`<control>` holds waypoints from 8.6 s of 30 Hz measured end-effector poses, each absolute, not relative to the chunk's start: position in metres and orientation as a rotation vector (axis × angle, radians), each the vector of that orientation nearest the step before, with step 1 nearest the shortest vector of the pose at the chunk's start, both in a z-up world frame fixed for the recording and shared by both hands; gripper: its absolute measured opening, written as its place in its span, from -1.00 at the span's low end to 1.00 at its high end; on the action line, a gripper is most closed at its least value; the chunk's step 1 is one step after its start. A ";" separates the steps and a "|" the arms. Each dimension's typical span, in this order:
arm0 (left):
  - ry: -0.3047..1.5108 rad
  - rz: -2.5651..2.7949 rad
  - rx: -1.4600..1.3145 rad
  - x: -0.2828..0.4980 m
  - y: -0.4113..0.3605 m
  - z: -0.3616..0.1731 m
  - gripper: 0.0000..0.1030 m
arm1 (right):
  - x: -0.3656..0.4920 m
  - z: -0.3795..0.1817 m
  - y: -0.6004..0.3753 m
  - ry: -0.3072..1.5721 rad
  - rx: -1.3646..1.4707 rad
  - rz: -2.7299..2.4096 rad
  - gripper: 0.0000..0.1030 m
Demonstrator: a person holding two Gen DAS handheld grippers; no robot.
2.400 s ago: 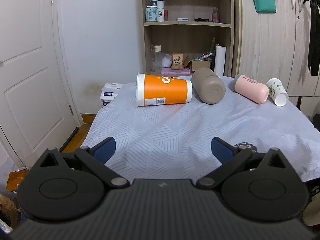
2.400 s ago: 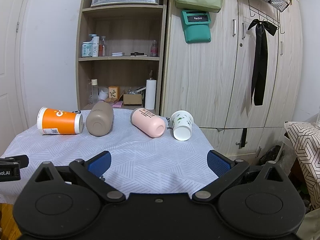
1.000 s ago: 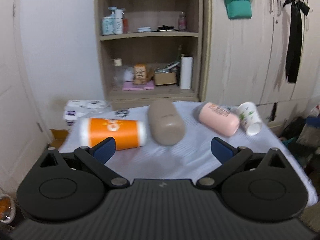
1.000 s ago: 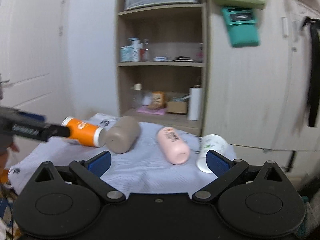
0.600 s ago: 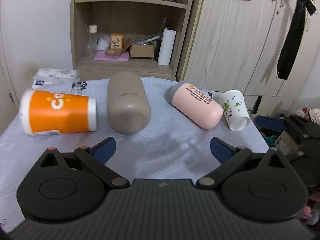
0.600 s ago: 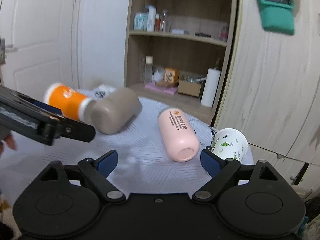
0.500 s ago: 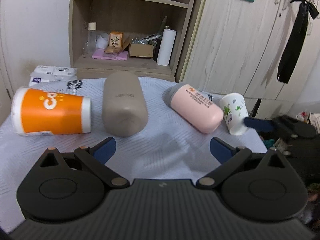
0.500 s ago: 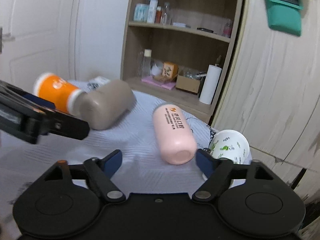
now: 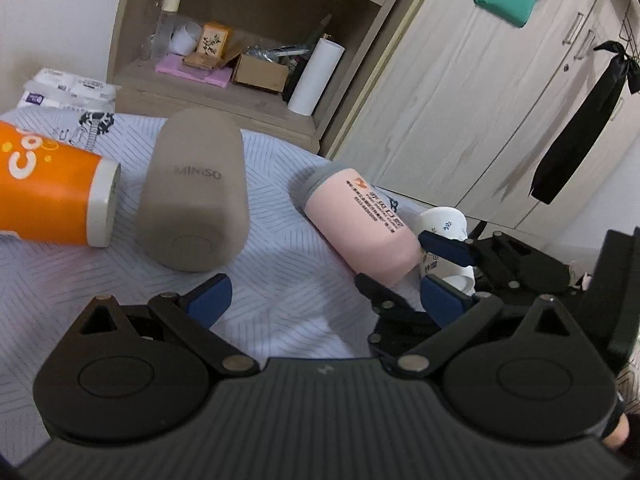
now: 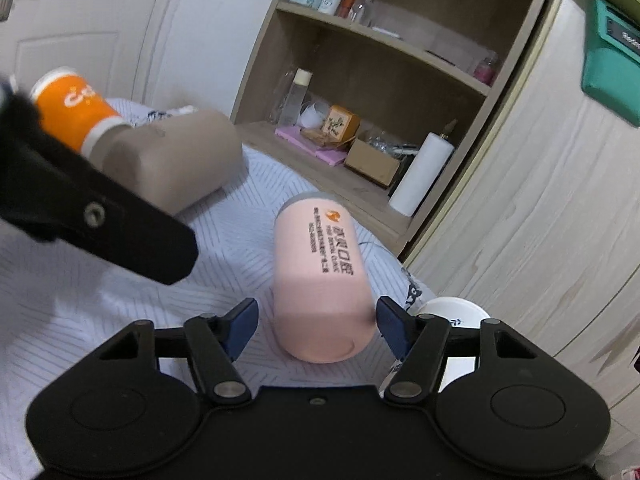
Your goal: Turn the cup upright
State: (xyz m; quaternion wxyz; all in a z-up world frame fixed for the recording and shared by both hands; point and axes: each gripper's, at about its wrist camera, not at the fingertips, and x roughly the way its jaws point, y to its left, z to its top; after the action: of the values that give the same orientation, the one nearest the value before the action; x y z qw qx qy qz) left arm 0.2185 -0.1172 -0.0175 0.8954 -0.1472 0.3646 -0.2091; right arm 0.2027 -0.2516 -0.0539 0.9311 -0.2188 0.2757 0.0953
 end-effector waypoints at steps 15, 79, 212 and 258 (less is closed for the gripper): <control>0.770 -0.413 -0.345 0.223 -0.111 -0.028 0.94 | 0.205 -0.063 -0.242 0.534 -0.544 0.191 0.30; 1.031 -0.607 -0.530 0.202 -0.063 -0.047 0.82 | 0.129 -0.026 -0.222 0.875 -0.037 0.506 0.69; 0.482 -0.267 -0.042 0.028 0.018 0.035 0.60 | -0.018 0.000 -0.192 0.371 0.058 0.008 0.76; 0.564 -0.216 -0.010 0.031 0.022 0.020 0.98 | -0.018 -0.008 -0.182 0.453 0.060 -0.106 1.00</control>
State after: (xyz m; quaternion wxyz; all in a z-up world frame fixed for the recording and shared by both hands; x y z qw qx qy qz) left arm 0.0307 0.0215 0.0203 0.9546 -0.0051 0.2780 -0.1066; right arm -0.0180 -0.1816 -0.0079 0.9726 0.0299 0.2246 -0.0526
